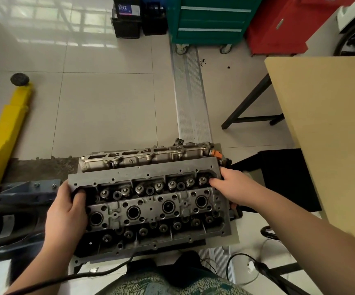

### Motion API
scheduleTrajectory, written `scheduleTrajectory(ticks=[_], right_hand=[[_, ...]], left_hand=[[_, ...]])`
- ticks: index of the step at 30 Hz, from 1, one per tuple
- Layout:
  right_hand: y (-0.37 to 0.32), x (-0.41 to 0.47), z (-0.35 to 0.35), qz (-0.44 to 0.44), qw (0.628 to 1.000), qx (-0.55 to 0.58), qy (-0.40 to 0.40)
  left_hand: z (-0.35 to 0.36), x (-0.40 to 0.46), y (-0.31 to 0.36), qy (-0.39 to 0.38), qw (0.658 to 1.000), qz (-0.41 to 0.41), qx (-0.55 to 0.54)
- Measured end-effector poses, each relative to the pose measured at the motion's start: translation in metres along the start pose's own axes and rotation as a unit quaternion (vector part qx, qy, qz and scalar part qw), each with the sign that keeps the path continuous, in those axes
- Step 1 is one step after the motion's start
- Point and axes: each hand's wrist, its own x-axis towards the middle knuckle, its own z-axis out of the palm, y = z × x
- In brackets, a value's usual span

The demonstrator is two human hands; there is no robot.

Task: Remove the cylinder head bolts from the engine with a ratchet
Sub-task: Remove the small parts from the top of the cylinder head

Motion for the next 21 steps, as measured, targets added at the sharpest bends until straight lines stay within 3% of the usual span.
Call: scheduleTrajectory(ticks=[9,18,21], right_hand=[[0.010,0.004,-0.001,-0.016,1.000,-0.008,-0.025],[0.020,-0.001,0.012,-0.063,0.998,0.025,0.018],[0.025,-0.006,0.018,-0.086,0.996,-0.010,0.038]], left_hand=[[0.003,-0.002,0.005,0.025,1.000,0.005,0.014],[0.005,0.000,-0.001,0.036,0.999,0.000,0.025],[0.005,0.002,-0.005,0.036,0.999,-0.004,0.017]])
